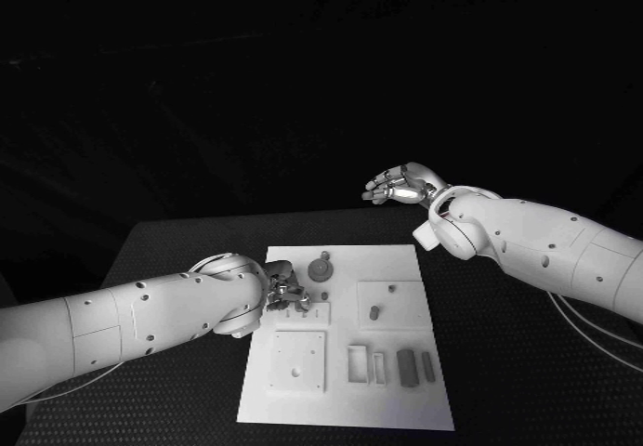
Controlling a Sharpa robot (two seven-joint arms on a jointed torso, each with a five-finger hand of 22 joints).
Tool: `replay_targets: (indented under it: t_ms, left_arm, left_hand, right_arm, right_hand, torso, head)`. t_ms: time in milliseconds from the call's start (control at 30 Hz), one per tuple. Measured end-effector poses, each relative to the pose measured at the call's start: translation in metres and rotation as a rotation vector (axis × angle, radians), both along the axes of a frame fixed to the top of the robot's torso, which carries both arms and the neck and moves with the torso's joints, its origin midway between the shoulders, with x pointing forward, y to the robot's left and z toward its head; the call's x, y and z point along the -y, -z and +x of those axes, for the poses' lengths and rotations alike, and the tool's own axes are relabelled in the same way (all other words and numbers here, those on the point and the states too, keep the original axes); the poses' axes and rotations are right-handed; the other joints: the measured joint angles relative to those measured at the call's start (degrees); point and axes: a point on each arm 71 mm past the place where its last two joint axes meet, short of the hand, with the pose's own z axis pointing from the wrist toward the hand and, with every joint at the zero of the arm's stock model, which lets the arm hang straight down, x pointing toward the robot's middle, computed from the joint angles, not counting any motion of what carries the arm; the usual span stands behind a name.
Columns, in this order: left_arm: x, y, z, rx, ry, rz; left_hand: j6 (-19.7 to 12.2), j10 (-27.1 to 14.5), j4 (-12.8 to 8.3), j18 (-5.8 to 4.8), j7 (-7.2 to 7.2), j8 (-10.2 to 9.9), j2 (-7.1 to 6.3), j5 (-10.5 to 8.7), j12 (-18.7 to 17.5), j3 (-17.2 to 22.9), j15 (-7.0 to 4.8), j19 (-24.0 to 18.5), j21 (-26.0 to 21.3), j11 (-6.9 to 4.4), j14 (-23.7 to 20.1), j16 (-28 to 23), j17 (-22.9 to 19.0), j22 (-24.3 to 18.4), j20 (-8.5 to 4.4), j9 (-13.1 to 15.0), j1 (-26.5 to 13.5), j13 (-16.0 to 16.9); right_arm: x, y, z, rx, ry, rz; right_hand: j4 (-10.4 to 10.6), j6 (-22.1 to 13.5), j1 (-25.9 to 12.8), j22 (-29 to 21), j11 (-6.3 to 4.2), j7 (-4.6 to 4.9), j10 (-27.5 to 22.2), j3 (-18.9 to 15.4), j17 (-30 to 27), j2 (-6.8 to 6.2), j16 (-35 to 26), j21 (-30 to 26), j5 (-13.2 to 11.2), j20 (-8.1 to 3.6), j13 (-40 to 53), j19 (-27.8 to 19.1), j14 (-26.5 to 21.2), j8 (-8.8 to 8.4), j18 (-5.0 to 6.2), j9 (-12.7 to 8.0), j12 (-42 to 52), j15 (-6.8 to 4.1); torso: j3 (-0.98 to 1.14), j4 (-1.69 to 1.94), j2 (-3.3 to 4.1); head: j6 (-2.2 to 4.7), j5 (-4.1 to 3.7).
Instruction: Assemble the parts on the task board
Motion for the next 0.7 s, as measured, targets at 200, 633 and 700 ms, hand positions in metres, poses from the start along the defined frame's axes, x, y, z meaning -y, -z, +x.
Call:
replay_targets:
  t_ms: [200, 633, 700]
  left_arm:
    - [-0.0001, 0.0016, -0.0007, -0.003, 0.002, 0.002]
    - [-0.0014, 0.0039, -0.0008, -0.007, 0.001, 0.007]
    - [-0.0016, 0.0043, -0.0009, -0.007, 0.001, 0.008]
  left_hand:
    - [0.0, 0.0, 0.0, 0.00, 0.00, 0.0, 0.00, -0.01, 0.0, 0.0, 0.07, 0.0, 0.0, 0.00, 0.1, 0.2, -0.2, 0.0, 0.00, 0.0, 0.0, -0.1]
    - [0.0, 0.0, 0.0, 0.00, 0.00, 0.2, 0.01, -0.23, 0.0, 0.0, 0.08, 0.0, 0.0, 0.01, 0.1, 0.2, -0.3, 0.0, 0.00, 0.1, 0.0, -0.1]
    - [0.0, 0.0, 0.0, -0.01, 0.00, 0.2, 0.01, -0.23, 0.0, 0.0, 0.09, 0.0, 0.0, 0.01, 0.1, 0.2, -0.3, 0.0, 0.00, 0.1, 0.0, -0.2]
  right_arm:
    - [0.0000, 0.0004, -0.0001, -0.001, 0.000, 0.000]
    - [-0.0013, 0.0005, -0.0004, -0.001, -0.003, 0.001]
    - [-0.0015, 0.0005, -0.0004, -0.001, -0.003, 0.001]
  right_hand:
    - [0.2, 0.0, 0.0, 0.0, 0.21, 0.00, 0.2, -0.2, -0.1, 0.05, 0.0, 0.0, 0.0, 0.00, 0.0, 0.0, 0.0, 0.00, 0.00, 0.0, 0.0, 0.00]
    - [0.2, 0.2, 0.0, 0.0, 0.18, 0.16, 0.2, -0.2, -0.2, 0.05, 0.0, -0.2, 0.0, 0.00, -0.1, 0.0, -0.2, 0.00, 0.00, 0.0, -0.2, 0.19]
    - [0.2, 0.2, 0.0, 0.0, 0.00, 0.16, 0.4, -0.2, -0.3, 0.05, 0.0, -0.2, 0.0, 0.00, -0.2, 0.0, -0.2, 0.00, 0.00, -0.1, -0.2, 0.19]
  torso:
    - [-0.01, 0.01, 0.01]
    - [0.01, 0.00, 0.03]
    - [0.01, 0.00, 0.03]
  head:
    - [-0.09, 0.01]
    - [-0.27, -0.21]
    - [-0.27, -0.23]
